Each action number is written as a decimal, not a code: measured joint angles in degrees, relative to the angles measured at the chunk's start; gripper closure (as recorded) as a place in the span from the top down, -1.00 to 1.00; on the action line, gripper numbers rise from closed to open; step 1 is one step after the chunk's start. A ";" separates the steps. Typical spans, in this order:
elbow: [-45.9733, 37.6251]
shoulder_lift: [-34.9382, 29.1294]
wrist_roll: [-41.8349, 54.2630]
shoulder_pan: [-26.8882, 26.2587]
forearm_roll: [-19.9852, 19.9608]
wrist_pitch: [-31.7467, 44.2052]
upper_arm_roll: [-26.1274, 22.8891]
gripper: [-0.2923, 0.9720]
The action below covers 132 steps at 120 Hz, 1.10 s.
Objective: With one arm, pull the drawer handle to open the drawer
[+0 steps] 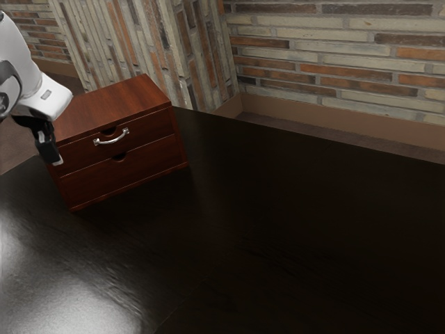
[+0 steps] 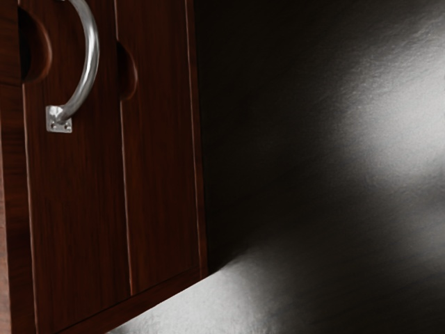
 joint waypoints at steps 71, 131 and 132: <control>3.91 8.08 1.07 0.29 1.53 4.17 0.26 0.54; 7.97 15.07 1.64 -0.05 -0.18 6.11 -0.02 0.54; 8.15 15.19 1.64 -0.01 -0.19 6.15 -0.01 0.54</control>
